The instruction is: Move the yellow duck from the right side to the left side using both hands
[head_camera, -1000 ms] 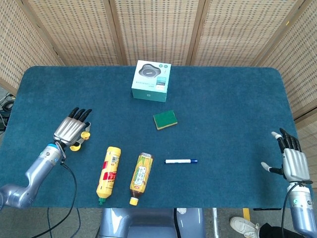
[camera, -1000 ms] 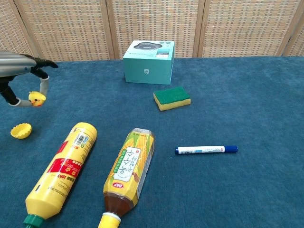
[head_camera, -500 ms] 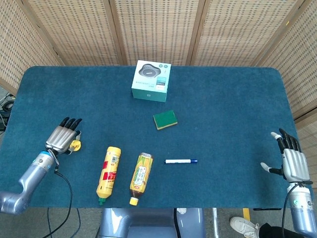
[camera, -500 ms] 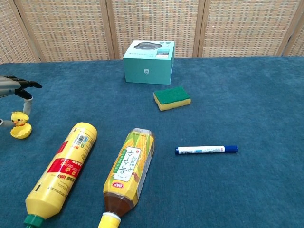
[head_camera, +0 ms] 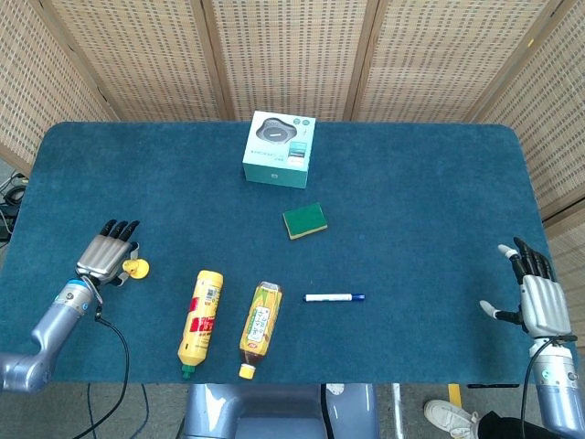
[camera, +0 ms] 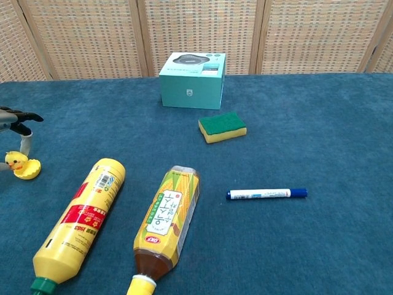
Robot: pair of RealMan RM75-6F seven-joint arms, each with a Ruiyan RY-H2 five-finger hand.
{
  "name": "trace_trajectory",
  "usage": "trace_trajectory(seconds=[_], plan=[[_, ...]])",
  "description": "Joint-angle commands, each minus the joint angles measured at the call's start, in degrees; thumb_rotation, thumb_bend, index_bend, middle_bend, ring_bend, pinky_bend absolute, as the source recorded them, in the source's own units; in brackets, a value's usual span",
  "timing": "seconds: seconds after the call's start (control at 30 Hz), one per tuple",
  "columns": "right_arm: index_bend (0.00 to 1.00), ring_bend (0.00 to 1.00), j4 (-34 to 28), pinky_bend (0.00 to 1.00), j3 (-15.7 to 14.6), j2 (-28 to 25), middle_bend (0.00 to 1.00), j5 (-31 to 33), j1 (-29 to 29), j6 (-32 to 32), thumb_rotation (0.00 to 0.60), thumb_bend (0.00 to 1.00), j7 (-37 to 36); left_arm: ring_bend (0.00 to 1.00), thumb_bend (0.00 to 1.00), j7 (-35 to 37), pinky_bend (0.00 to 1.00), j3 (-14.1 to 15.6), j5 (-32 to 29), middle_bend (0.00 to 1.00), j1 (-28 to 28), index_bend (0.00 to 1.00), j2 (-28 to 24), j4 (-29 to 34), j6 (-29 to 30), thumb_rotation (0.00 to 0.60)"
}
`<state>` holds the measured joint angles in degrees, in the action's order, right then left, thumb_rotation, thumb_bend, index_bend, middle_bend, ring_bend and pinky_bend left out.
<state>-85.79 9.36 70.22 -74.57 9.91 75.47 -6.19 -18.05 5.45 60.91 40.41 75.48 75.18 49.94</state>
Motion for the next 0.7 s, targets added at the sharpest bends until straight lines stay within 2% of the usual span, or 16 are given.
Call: trace_trajectory(seconds=[0.03,0.17,0.33,0.57,0.7], plan=[[0.13,0.0,-0.01,0.0,0.01,-0.01,0.0,0.05,0.02,-0.06,0.6,0.06,-0.01,0.0,0.32,-0.25,0.0,-0.32,0.1,0.0,-0.16,0.48,0.18,-0.28,-0.25,0.6],[0.13,0.0,-0.03,0.0,-0.02,-0.02,0.0,-0.02,0.03,-0.06,0.6,0.06,-0.06,0.0,0.32,-0.48,0.0,-0.89,0.01,0.0,-0.31,0.4,0.41,-0.58,-0.58,0.6],[0.13,0.0,-0.08,0.0,0.01,-0.09,0.0,-0.06,0.01,0.01,0.6,0.06,-0.29,0.0,0.31,-0.92,0.0,-1.28,0.15,0.0,-0.25,0.23,0.49,-0.43,-1.46,0.6],[0.13,0.0,-0.15,0.0,-0.06,-0.17,0.0,-0.2,0.0,-0.02,0.6,0.06,-0.53,0.0,0.31,-1.09,0.0,-2.18,0.13,0.0,-0.76,0.14,-0.18,0.69,-1.72,0.6],[0.13,0.0,-0.29,0.0,-0.17,-0.23,0.0,-0.4,0.0,0.0,0.6,0.06,-0.6,0.0,0.31,1.78,0.0,-3.84,0.75,0.0,-2.15,0.09,-1.78,3.64,0.87,0.6]])
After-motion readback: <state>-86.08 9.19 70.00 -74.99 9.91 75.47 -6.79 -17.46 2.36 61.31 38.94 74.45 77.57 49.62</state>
